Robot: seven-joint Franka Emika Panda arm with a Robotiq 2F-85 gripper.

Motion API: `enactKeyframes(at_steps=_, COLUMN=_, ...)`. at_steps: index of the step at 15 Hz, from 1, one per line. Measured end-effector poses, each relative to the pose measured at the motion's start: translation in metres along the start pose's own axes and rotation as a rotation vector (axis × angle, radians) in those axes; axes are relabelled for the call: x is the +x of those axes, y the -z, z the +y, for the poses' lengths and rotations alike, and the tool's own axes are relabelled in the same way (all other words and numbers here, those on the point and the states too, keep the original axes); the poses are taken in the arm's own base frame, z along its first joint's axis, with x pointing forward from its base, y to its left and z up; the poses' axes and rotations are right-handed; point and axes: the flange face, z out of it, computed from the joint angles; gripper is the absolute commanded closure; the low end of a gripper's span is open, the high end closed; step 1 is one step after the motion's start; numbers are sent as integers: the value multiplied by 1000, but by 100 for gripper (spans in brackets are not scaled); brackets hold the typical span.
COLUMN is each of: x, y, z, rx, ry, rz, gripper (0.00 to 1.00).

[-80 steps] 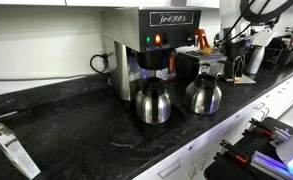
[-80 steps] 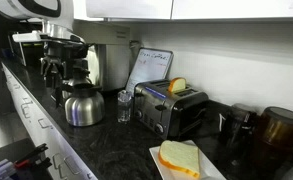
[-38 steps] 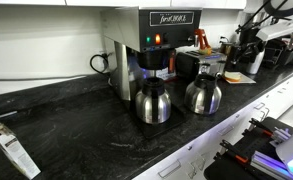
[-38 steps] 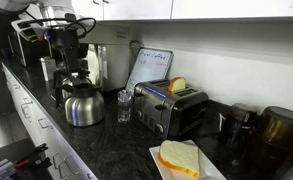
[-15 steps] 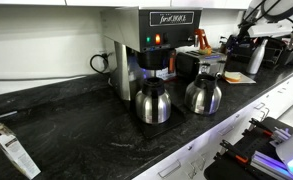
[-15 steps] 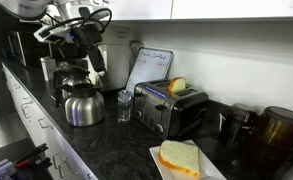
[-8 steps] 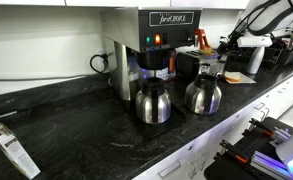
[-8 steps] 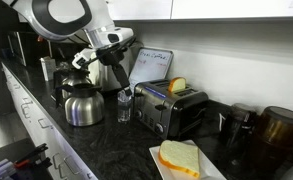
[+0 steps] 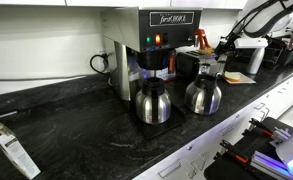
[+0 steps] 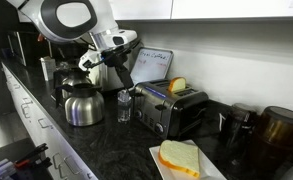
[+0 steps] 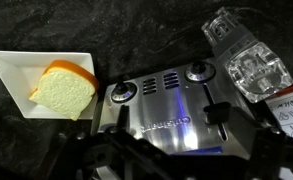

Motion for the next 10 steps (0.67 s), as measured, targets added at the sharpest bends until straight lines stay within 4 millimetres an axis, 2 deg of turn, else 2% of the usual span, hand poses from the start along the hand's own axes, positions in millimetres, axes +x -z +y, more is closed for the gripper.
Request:
enactKeyframes(at_steps=4, x=0, y=-2, z=2, rx=-2, ry=6, rz=-3, gripper=0)
enactKeyframes(at_steps=8, x=3, y=-17, z=17, rx=2, ry=44, rz=-16, gripper=0)
enactKeyframes(at_steps=10, x=9, y=-21, z=18, rx=15, ry=72, rz=-7, gripper=0)
